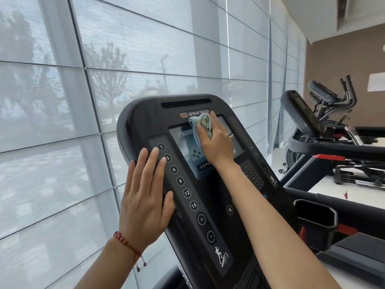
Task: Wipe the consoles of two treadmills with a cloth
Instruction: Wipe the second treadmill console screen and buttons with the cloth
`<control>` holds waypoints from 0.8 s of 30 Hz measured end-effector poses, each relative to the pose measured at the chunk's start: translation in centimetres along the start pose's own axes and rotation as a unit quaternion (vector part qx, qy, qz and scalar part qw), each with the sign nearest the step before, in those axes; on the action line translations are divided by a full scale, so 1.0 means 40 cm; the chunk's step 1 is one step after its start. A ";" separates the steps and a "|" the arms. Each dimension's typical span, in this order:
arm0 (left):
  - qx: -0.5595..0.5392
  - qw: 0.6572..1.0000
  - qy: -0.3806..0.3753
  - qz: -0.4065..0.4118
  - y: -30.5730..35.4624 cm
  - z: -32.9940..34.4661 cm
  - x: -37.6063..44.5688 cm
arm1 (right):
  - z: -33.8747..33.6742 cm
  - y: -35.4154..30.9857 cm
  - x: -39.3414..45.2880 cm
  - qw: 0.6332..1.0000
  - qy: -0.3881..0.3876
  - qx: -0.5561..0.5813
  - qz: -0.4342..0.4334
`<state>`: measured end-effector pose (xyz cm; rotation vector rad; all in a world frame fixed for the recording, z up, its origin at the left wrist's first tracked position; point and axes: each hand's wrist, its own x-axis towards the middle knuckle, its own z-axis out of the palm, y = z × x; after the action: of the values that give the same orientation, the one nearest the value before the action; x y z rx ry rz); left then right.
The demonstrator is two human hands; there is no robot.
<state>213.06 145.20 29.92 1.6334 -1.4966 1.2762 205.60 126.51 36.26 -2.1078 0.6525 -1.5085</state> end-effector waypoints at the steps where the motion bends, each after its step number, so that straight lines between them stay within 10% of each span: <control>1: -0.001 1.000 0.000 -0.001 0.001 0.001 0.000 | -0.001 0.003 0.012 1.000 0.002 -0.001 0.010; 15: -0.016 1.000 0.000 -0.013 0.002 0.003 0.002 | 0.026 -0.033 -0.085 0.992 -0.032 0.049 -0.113; 24: -0.009 1.000 -0.001 -0.006 -0.001 0.006 -0.002 | -0.021 0.132 0.102 0.998 0.014 -0.012 0.055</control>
<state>213.16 145.02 29.77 1.6296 -1.4927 1.2520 205.39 119.80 36.24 -2.0357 0.7887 -1.4797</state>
